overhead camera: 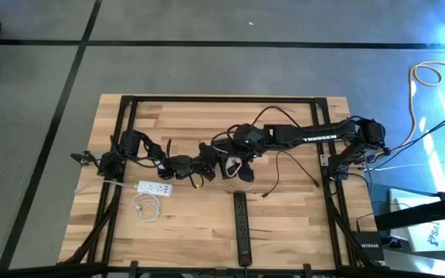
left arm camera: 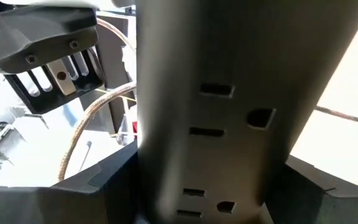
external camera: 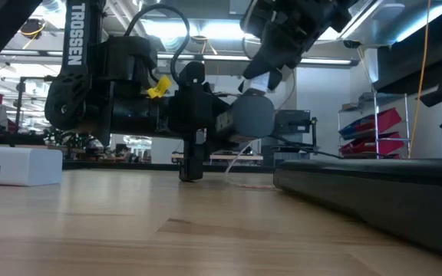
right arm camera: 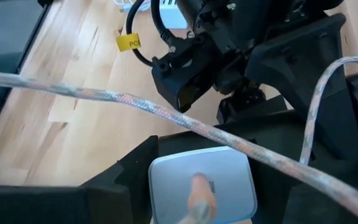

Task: Insert USB
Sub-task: Insert the white USB adapter into the black outlet extension

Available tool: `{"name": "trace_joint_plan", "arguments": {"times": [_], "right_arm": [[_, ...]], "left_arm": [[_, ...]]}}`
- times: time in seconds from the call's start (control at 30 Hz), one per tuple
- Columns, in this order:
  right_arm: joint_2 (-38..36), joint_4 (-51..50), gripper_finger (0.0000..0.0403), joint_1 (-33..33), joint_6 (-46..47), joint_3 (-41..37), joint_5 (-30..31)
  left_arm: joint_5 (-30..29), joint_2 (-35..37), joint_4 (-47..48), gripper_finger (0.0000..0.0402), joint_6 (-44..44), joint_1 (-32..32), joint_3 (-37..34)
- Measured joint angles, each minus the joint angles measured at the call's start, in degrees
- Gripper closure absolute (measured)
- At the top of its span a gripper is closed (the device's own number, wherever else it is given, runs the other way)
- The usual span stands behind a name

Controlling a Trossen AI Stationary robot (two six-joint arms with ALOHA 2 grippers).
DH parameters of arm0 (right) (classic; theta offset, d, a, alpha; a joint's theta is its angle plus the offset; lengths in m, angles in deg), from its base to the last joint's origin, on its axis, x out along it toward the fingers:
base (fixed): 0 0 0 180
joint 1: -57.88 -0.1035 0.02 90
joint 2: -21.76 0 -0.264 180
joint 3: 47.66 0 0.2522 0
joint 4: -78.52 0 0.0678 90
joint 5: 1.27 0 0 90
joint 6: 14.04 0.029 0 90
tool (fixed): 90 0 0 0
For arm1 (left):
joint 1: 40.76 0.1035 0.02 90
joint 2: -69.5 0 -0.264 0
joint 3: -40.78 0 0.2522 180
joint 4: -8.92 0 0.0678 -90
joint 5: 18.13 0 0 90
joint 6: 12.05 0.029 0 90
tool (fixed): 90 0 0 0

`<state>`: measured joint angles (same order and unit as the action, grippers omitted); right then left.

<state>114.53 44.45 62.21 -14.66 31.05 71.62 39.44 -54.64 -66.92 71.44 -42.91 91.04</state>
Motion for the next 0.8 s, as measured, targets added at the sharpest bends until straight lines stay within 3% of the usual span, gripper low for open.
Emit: {"name": "trace_joint_plan", "arguments": {"times": [0.3, 0.8], "right_arm": [[0.06, 0.9, 0.0231, -1.72, -5.64, -0.09, 1.97], [5.38, 4.87, 0.0231, -2.15, -2.38, 0.23, 1.12]], "left_arm": [[0.02, 0.0, 0.08, 0.0141, -0.3, 0.0, 0.0], [0.23, 0.02, 0.61, 0.014, -0.12, -0.07, 0.24]]}}
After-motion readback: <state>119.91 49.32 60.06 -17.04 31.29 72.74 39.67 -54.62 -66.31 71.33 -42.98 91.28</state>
